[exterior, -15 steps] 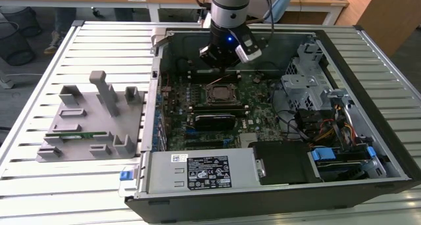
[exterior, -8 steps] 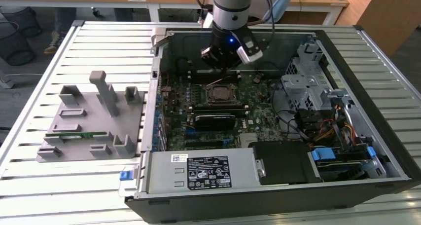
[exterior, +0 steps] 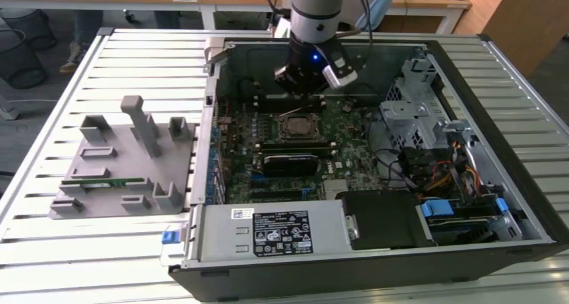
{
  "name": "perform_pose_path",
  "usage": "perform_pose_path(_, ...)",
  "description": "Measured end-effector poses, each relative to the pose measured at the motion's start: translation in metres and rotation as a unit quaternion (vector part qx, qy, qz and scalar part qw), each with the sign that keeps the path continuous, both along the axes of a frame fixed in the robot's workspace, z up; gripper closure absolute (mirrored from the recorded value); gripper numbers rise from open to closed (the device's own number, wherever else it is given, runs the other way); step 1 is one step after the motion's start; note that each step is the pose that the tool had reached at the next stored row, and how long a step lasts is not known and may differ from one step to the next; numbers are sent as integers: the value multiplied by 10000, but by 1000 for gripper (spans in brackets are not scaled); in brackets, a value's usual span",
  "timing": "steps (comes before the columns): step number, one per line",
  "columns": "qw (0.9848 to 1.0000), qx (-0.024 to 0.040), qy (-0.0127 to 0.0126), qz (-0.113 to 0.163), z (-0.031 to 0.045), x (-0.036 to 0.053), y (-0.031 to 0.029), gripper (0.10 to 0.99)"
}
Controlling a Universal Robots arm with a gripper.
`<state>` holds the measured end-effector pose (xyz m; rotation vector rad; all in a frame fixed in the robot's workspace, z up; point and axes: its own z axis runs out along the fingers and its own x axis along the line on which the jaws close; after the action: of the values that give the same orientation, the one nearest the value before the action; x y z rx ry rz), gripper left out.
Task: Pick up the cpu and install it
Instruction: 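Install the first cpu locking lever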
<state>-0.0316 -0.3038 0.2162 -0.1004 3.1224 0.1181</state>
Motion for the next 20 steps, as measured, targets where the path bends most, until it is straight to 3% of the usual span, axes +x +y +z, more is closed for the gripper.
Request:
perform_pose_path(13, 10000, 0, 6, 0, -154, 43, 0, 980)
perform_pose_path(20, 10000, -3, 7, 0, -169, 43, 0, 980)
